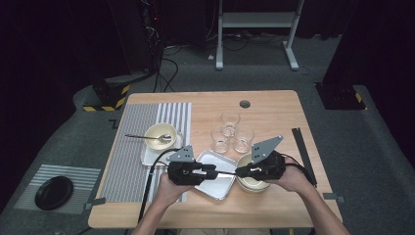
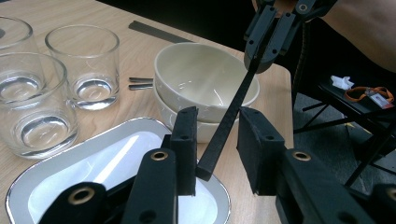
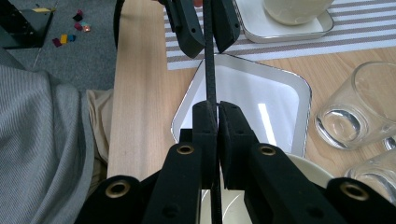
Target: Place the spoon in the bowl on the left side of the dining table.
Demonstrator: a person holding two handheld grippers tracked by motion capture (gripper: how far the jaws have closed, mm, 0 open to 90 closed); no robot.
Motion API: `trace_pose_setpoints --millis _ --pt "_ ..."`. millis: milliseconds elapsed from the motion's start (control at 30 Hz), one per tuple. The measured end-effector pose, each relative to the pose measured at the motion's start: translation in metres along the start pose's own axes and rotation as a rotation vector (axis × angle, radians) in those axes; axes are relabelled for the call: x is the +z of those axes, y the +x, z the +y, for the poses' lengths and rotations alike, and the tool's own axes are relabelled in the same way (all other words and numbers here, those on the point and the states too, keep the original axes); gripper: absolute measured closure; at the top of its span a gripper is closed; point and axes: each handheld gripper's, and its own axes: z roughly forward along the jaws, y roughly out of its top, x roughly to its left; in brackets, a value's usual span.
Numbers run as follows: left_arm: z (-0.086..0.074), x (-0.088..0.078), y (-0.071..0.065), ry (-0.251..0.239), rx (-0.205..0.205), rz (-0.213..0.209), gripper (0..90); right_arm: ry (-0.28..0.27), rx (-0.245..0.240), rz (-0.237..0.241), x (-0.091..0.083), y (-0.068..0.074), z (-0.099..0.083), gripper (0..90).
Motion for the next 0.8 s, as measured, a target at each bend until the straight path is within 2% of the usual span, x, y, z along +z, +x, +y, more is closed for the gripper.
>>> trace_pose_setpoints --millis 300,333,567,600,800 --pt "0.0000 0.0006 0.0000 0.007 0.006 -0.006 70.1 0.003 -0.008 0.002 0.0008 -0.0027 -0.0009 85.9" --pt "0.0001 0.0006 0.0000 0.008 0.006 -0.008 70.4 0.018 0.040 0.003 0.0003 0.0003 -0.0012 85.8" --pt "0.0006 -0.0001 -0.0003 0.010 0.005 -0.014 71.9 0.021 0.039 0.010 0.0005 -0.0010 -0.0015 85.8" --pt "0.0008 0.0001 0.0002 0.009 0.011 -0.013 71.9 0.011 0.006 0.005 0.0012 -0.0034 -0.0012 85.7" --pt "0.0012 0.0010 -0.0007 0.012 0.007 -0.020 72.6 0.014 0.011 0.004 0.0007 -0.0039 -0.0019 85.7"
